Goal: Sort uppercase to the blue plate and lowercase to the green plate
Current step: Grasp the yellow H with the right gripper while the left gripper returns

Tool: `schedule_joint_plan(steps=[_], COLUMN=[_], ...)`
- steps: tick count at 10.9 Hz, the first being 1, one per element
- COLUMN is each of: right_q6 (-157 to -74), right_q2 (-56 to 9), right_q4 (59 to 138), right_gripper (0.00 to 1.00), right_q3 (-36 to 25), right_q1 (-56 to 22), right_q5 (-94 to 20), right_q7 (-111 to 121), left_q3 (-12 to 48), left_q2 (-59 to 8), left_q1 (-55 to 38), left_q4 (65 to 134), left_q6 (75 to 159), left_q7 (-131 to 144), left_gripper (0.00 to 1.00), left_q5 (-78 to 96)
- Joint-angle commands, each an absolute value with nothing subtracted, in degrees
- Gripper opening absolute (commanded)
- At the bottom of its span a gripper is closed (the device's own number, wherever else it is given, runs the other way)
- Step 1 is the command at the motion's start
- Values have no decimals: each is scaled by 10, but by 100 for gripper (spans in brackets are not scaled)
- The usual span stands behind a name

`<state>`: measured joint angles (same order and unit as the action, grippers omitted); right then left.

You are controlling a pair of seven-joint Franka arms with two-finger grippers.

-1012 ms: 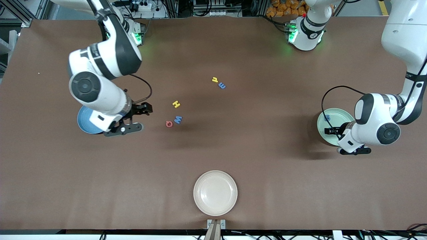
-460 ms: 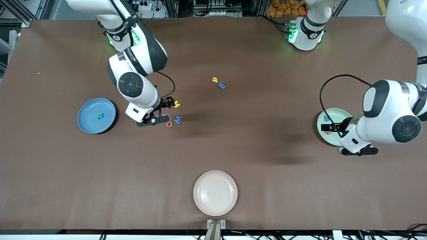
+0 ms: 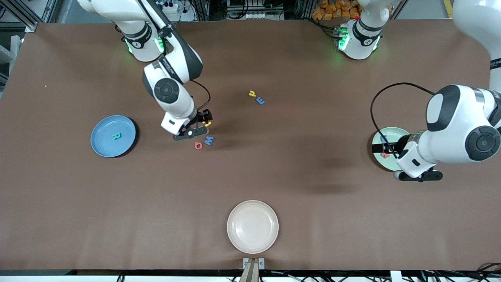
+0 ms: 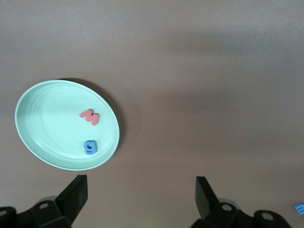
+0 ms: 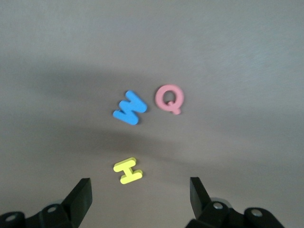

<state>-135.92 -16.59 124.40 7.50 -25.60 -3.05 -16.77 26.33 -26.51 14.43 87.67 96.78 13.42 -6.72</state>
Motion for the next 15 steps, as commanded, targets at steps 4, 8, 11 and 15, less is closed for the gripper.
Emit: schedule_joint_plan(steps=[4, 8, 11, 15], right_q6=[-1517, -1595, -1599, -1613], right_q2=[-150, -197, -203, -214], right_q4=[1359, 1364, 1363, 1363], right_gripper=[90, 88, 78, 68], right_q3=[107, 107, 111, 110], right_q1=[-252, -256, -267, -267], right_q5=[-33, -33, -33, -26], right_q7=[-189, -189, -217, -215], left_q3=[213, 211, 215, 228], left_q2=[-140, -120, -121, -155], left_q1=[45, -38, -105, -171], left_q4=[1068, 1140, 1207, 1218], left_q6=[1087, 1174, 1273, 1331], left_q7=[182, 331, 431, 591], left_gripper=[100, 100, 100, 100], left_q5=[27, 48, 70, 69])
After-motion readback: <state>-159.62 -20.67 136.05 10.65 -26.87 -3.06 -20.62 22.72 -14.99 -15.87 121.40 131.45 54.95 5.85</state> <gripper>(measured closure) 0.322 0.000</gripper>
